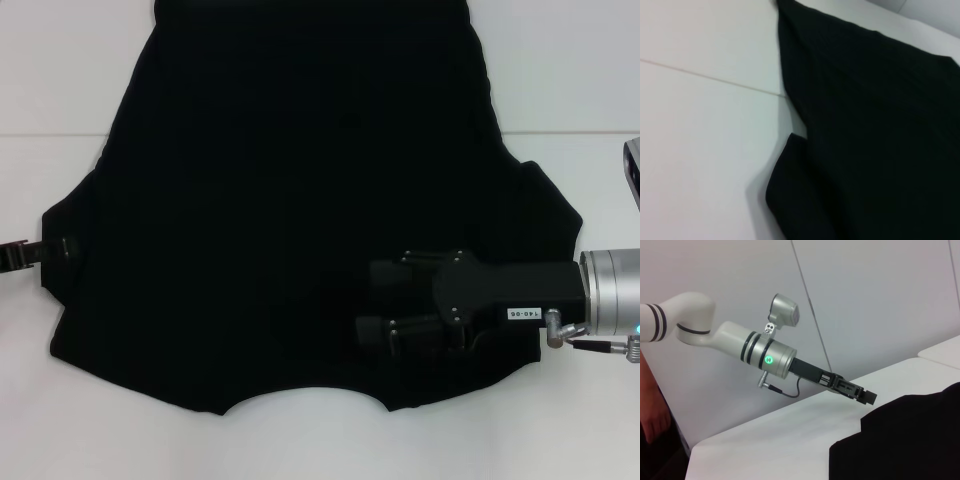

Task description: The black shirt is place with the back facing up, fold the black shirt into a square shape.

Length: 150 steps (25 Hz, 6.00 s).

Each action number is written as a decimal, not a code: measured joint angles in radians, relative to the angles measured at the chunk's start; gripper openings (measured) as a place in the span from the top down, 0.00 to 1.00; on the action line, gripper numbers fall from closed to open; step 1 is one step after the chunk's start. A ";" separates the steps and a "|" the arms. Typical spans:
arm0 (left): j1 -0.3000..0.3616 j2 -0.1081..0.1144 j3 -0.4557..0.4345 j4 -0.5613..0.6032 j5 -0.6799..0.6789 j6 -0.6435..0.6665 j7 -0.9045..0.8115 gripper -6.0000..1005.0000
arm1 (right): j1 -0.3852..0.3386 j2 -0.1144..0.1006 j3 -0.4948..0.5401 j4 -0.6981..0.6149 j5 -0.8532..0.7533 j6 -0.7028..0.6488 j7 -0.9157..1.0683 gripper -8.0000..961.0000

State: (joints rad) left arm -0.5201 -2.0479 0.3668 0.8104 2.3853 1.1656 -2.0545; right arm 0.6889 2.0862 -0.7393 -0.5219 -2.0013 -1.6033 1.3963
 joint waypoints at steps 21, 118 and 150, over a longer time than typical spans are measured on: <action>0.001 -0.014 0.054 -0.037 0.027 -0.075 -0.011 0.12 | -0.009 0.000 0.000 0.003 -0.001 0.000 0.000 0.06; 0.021 -0.003 -0.077 0.038 0.049 -0.104 0.013 0.96 | -0.017 0.000 0.005 0.059 0.024 0.010 -0.010 0.08; -0.069 -0.015 -0.015 0.002 0.040 -0.007 0.031 0.96 | -0.027 0.000 0.005 0.059 0.026 0.006 -0.011 0.08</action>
State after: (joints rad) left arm -0.5895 -2.0627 0.3519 0.8121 2.4255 1.1583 -2.0233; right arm 0.6624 2.0862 -0.7347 -0.4632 -1.9757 -1.5968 1.3856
